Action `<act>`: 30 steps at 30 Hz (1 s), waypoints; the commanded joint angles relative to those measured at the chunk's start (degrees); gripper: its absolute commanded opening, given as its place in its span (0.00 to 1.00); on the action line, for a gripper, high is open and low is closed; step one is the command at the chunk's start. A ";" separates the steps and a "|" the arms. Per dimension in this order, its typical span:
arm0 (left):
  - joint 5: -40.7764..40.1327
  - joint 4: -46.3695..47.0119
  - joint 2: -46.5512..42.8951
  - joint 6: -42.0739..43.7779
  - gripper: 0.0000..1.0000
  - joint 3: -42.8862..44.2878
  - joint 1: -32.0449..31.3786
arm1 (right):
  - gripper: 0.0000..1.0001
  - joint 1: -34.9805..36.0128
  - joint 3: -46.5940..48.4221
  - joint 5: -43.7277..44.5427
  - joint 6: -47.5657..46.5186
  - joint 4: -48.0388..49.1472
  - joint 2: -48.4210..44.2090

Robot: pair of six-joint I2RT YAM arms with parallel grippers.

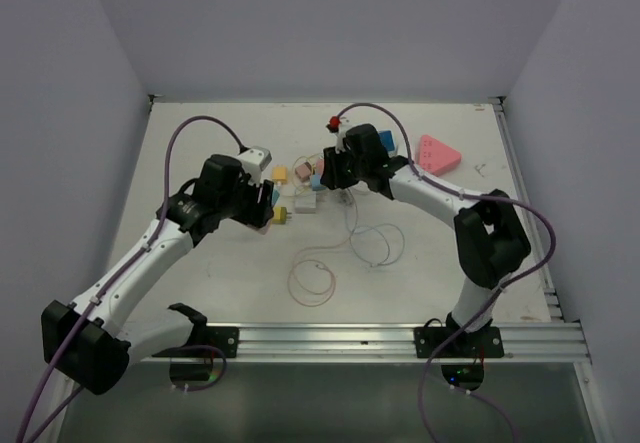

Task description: Pull the plug off the socket

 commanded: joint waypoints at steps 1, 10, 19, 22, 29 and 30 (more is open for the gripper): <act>4.37 4.55 -3.73 1.92 0.00 -2.02 -0.04 | 0.00 -1.48 10.79 -3.24 2.98 4.06 6.73; 8.86 7.28 -9.62 2.88 0.00 -6.06 -0.04 | 0.35 -2.18 25.67 -3.76 7.89 0.45 20.81; 11.50 10.35 -9.45 2.80 0.00 -6.42 -0.04 | 0.77 -2.27 21.36 -1.92 7.82 -2.36 13.79; 12.46 11.93 -9.27 2.18 0.00 -6.42 -0.13 | 0.83 -2.27 18.03 -1.30 9.30 -3.33 9.50; 14.66 15.71 -8.83 1.57 0.00 -7.21 -0.13 | 0.92 -2.36 8.01 -5.51 15.19 0.36 -2.72; 14.92 15.97 -8.74 1.39 0.00 -6.95 -0.13 | 0.95 -2.27 6.61 -5.44 16.24 0.19 -3.96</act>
